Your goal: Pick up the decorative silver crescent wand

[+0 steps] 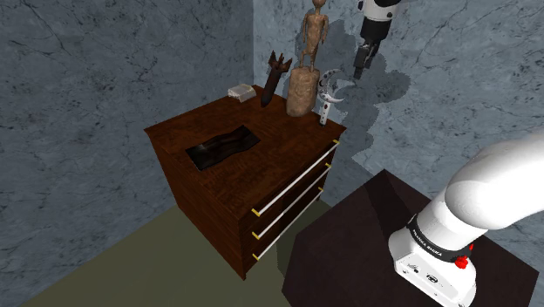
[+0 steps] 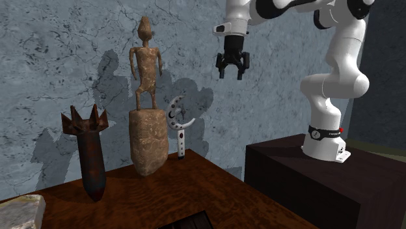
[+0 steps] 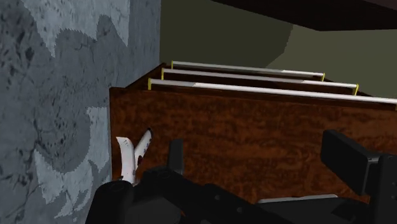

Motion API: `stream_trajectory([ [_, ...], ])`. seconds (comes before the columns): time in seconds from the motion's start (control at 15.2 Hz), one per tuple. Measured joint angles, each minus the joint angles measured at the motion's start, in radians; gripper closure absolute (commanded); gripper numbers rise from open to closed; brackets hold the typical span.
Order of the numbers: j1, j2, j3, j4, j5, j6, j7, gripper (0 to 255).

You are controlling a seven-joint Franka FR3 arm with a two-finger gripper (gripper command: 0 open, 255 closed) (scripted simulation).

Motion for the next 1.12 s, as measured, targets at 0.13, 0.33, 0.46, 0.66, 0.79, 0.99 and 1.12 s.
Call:
stream_trajectory([
  [0.13, -0.002, 0.055, -0.026, 0.032, 0.008, 0.036, -0.048, 0],
  [0.33, -0.002, 0.180, -0.064, 0.117, 0.039, 0.093, -0.126, 0],
  [0.46, -0.006, 0.247, -0.083, 0.168, 0.063, 0.118, -0.178, 0],
  [0.66, -0.015, 0.358, -0.102, 0.251, 0.110, 0.157, -0.252, 0],
  [0.79, -0.030, 0.434, -0.113, 0.325, 0.147, 0.165, -0.310, 0],
  [0.99, -0.057, 0.554, -0.116, 0.445, 0.205, 0.173, -0.385, 0],
  [1.12, -0.065, 0.594, -0.113, 0.479, 0.223, 0.180, -0.406, 0],
])
